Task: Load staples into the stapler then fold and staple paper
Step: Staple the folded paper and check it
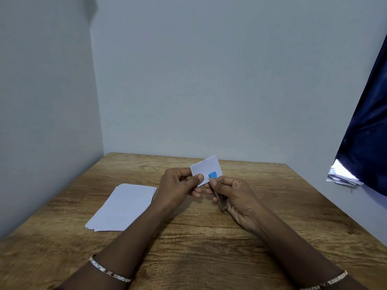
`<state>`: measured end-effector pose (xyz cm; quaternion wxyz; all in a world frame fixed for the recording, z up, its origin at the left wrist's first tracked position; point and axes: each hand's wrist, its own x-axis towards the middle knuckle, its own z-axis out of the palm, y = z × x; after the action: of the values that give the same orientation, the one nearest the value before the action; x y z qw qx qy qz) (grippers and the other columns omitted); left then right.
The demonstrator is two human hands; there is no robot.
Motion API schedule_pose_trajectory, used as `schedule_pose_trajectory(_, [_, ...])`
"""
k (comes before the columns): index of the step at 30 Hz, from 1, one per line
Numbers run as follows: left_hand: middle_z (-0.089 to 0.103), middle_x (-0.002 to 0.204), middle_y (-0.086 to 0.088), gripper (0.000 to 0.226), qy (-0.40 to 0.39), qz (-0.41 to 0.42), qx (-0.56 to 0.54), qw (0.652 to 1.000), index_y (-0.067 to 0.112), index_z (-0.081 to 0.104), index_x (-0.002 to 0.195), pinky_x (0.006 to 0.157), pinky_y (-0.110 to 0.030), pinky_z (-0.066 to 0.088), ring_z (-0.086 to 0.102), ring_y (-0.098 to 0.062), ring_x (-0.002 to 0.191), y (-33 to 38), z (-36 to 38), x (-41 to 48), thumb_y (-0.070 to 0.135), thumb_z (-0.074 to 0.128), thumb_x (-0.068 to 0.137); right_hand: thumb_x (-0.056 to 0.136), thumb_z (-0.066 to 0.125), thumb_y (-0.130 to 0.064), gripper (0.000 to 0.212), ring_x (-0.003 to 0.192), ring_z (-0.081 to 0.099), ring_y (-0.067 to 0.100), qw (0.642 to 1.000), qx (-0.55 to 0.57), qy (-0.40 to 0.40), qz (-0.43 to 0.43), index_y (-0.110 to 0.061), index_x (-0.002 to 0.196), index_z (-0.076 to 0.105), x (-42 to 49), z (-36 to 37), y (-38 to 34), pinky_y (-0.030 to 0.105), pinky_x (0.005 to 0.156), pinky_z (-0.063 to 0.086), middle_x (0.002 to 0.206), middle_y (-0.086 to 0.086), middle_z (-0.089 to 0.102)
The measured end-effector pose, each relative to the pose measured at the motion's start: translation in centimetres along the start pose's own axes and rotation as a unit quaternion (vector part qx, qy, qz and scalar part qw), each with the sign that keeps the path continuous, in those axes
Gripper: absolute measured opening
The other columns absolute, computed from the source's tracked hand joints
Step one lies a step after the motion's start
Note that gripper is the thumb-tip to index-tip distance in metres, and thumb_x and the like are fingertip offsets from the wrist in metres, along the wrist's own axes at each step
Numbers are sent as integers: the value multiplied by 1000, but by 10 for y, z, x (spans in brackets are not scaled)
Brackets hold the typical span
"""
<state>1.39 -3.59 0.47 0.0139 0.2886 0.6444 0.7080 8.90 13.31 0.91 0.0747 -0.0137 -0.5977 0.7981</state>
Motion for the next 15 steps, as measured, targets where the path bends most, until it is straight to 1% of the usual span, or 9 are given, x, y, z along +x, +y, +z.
schedule_pose_trajectory(2, [74, 63, -7, 8, 2, 0, 2, 1000, 13, 82, 86, 59, -28, 60, 70, -16, 55, 0, 0, 0, 16, 75, 90, 64, 88, -27, 35, 72, 73, 12, 1000, 0, -1, 1, -3, 88, 80, 0, 0, 0, 22, 58, 57, 86, 17, 78])
schedule_pose_trajectory(5, [74, 63, -6, 9, -1, 3, -4, 1000, 17, 82, 85, 57, -25, 59, 70, -15, 55, 1, 0, -1, 14, 75, 90, 69, 85, -24, 30, 70, 73, 12, 1000, -3, 0, -1, -2, 89, 79, 0, 1, 0, 22, 58, 56, 85, 16, 78])
schedule_pose_trajectory(8, [73, 63, -8, 11, -7, 6, -11, 1000, 17, 82, 83, 56, -22, 57, 70, -13, 55, 2, 1, -1, 14, 75, 91, 72, 83, -21, 27, 70, 73, 11, 1000, -8, 7, -9, -1, 89, 78, -1, 0, -1, 22, 58, 55, 83, 14, 78])
schedule_pose_trajectory(13, [74, 63, -9, 10, -17, 7, -18, 1000, 21, 82, 84, 56, -20, 56, 71, -13, 56, 0, 3, -2, 16, 76, 90, 72, 84, -18, 31, 64, 69, 13, 1000, -16, 19, -13, 3, 93, 76, 0, 0, -1, 22, 56, 54, 80, 14, 76])
schedule_pose_trajectory(15, [74, 64, -12, 9, -15, 6, -17, 1000, 23, 83, 85, 57, -21, 57, 72, -14, 57, -1, 2, -1, 18, 76, 90, 72, 85, -18, 31, 64, 68, 13, 1000, -19, 18, -16, 3, 93, 77, -1, 1, -1, 22, 57, 54, 80, 14, 76])
